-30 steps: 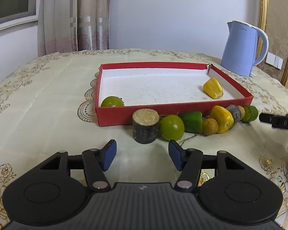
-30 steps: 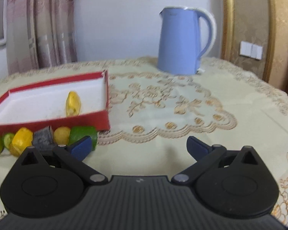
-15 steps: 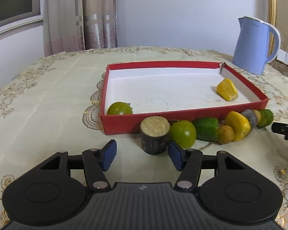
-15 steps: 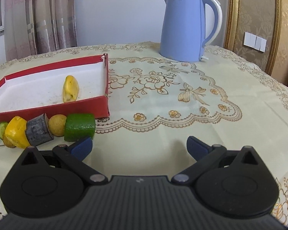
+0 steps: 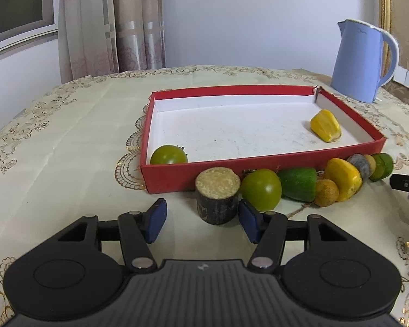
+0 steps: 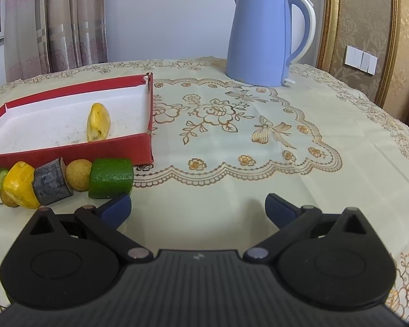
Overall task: Organize fruits
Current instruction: 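Grasp the dark cut log piece with the left tool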
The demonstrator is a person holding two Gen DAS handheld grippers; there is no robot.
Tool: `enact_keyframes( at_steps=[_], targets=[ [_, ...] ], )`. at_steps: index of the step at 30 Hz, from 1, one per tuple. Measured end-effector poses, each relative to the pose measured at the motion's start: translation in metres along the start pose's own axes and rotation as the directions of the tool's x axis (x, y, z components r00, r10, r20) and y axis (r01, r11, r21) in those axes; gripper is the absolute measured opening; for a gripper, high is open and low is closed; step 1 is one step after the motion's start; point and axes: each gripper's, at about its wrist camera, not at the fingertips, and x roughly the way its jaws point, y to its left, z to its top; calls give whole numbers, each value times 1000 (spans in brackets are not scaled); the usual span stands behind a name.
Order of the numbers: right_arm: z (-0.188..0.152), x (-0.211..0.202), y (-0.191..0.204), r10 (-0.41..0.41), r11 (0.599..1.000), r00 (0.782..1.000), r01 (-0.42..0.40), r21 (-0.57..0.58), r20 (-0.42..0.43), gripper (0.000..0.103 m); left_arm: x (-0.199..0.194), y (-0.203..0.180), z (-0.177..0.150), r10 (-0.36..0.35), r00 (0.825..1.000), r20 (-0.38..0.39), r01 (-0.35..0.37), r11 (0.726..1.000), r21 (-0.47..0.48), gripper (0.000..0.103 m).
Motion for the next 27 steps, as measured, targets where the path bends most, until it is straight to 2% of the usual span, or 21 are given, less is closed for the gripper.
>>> enact_keyframes(
  at_steps=[8,10,12,15,27],
  targets=[
    [0,0,0,-6,1000,1000,6,-4,-3,103,8,0,1,4,1000,15,-4,1000,16,57],
    [0,0,0,-7,1000,1000,7,-3,-2,103,8,0,1,-13,1000,15,13,1000,19,49],
    [0,0,0,-7,1000,1000,7,-3,-3,103,7,-1,1,-45,999,18,44,999,31,33],
    [0,1,1,-8,1000,1000,8,-6,-5,103,5,-6,-1,-34,999,29,33,998,55,33],
    [0,1,0,-8,1000,1000,8,-8,-7,103,3,-3,-2,-38,998,44,36,998,45,33]
  ],
)
